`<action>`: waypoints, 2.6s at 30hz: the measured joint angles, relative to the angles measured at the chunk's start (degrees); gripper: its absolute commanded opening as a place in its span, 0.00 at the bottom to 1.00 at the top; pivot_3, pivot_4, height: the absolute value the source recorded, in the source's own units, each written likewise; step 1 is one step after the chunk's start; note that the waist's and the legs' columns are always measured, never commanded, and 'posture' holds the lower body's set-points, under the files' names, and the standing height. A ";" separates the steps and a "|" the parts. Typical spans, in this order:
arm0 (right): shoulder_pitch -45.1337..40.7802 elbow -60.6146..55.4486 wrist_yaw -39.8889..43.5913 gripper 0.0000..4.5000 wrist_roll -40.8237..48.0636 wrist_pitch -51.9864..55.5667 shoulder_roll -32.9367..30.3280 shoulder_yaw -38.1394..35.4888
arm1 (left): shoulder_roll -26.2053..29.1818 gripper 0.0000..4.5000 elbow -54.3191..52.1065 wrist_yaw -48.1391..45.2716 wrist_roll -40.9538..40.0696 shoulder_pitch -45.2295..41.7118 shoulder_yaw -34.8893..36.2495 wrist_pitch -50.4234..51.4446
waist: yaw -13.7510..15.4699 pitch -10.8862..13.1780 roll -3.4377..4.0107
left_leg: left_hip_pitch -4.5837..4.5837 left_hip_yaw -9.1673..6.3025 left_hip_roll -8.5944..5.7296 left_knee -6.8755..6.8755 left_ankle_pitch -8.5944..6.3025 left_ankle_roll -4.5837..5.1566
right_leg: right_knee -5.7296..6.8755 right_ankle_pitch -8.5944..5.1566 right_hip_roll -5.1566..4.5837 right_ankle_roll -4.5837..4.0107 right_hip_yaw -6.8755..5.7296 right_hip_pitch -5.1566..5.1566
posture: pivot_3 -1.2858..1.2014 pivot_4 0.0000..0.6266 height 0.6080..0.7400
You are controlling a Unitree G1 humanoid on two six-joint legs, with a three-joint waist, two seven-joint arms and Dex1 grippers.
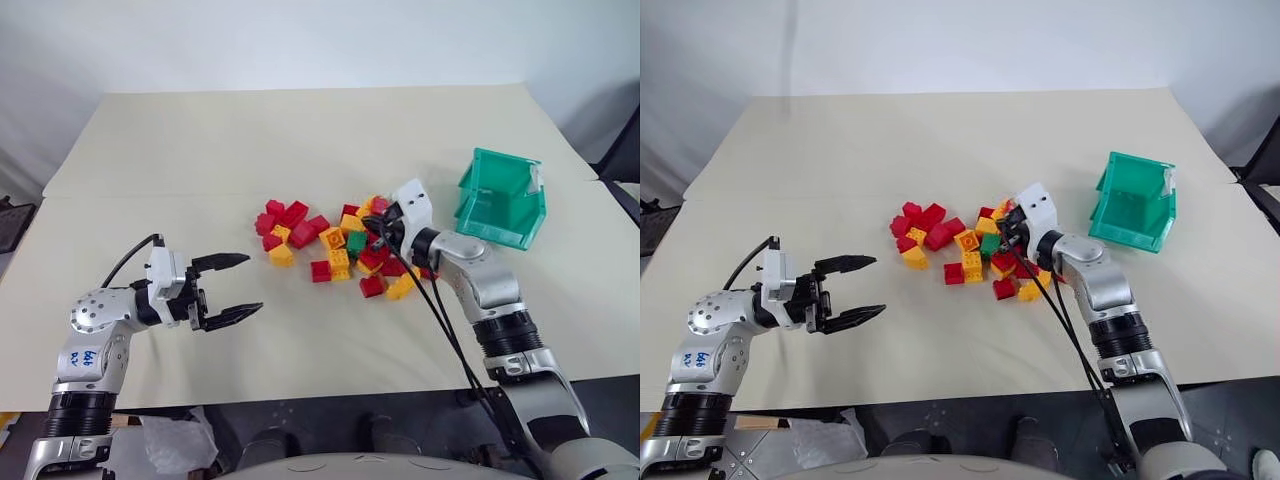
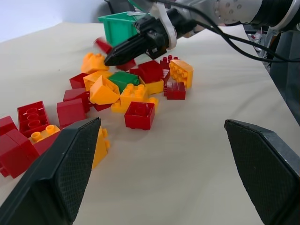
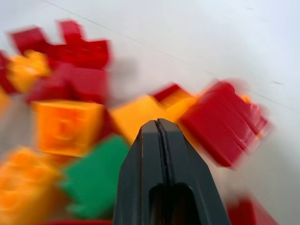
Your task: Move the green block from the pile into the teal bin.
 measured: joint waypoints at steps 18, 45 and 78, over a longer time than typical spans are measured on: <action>7.78 -20.91 4.55 0.00 3.89 11.95 0.05 1.09 | -1.54 1.00 1.50 0.60 0.88 -2.08 -0.31 -0.73 | -0.41 0.02 0.04 | 0.02 -0.01 0.08 0.01 -0.01 -0.03 | 0.00 0.00 0.04 0.00 0.03 0.00 | 0.52 0.24 1.00; -12.22 -17.44 27.82 0.34 1.23 15.81 -16.39 10.19 | -2.42 1.00 6.13 -1.01 1.51 -5.69 -1.21 -4.52 | -0.38 0.08 0.12 | -0.02 0.03 0.10 0.02 -0.04 -0.02 | 0.00 0.00 0.03 0.00 0.00 -0.06 | 0.52 0.24 1.00; -35.26 30.56 46.58 0.90 -25.01 -11.18 -1.21 27.37 | -3.52 1.00 7.36 -0.96 2.27 -4.56 -1.29 -7.73 | -0.94 0.10 0.16 | -0.03 0.08 0.02 0.03 -0.06 -0.05 | 0.00 0.02 0.07 0.03 -0.05 -0.07 | 0.52 0.24 1.00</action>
